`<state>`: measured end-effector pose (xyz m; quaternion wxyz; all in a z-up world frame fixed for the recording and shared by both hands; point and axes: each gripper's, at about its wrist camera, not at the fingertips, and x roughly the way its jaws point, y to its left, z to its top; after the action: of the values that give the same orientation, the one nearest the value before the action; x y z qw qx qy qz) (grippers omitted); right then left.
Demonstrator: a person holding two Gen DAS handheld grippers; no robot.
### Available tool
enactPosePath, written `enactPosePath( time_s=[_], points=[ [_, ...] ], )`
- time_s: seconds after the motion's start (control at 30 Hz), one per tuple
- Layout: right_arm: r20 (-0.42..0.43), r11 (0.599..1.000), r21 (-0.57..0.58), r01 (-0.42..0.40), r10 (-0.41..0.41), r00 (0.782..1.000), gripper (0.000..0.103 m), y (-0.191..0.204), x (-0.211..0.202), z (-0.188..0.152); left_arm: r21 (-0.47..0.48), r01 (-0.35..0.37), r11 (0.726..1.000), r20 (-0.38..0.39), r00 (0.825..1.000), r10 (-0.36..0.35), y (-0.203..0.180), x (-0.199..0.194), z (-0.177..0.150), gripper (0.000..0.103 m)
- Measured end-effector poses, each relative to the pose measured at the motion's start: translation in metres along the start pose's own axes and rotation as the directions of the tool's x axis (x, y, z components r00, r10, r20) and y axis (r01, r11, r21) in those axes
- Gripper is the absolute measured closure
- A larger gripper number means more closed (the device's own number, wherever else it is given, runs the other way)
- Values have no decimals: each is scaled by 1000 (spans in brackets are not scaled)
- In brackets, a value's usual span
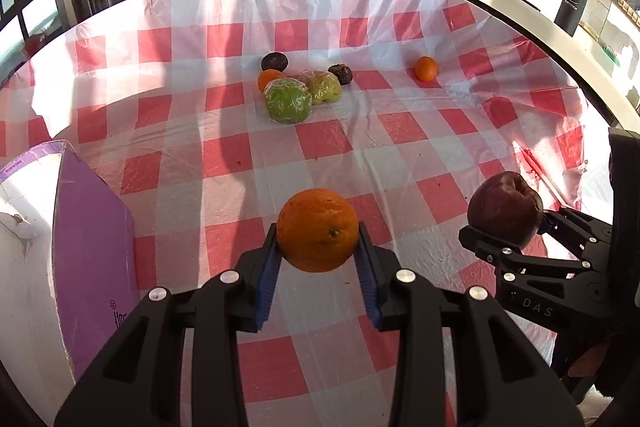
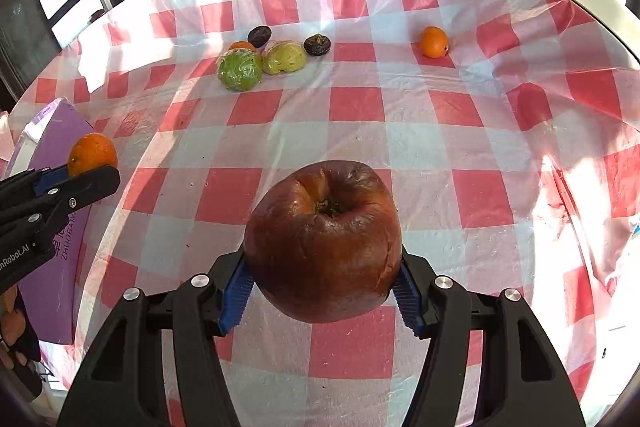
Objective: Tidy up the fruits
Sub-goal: 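Carry the orange and brown apple into the white box with both tools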
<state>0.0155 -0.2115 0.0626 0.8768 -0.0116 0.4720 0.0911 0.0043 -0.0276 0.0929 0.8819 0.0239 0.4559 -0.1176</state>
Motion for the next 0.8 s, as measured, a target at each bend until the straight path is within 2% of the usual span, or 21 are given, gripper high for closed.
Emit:
enactPosePath(
  time_s=[0.27, 0.8],
  points=[
    [11, 998, -62, -16, 16, 1000, 43, 57, -12, -4, 15, -32, 999, 5, 999, 32, 39, -36, -7, 67],
    [119, 991, -117, -64, 78, 990, 43, 157, -43, 13, -67, -79, 995, 64, 995, 83, 139, -81, -24, 67]
  ],
)
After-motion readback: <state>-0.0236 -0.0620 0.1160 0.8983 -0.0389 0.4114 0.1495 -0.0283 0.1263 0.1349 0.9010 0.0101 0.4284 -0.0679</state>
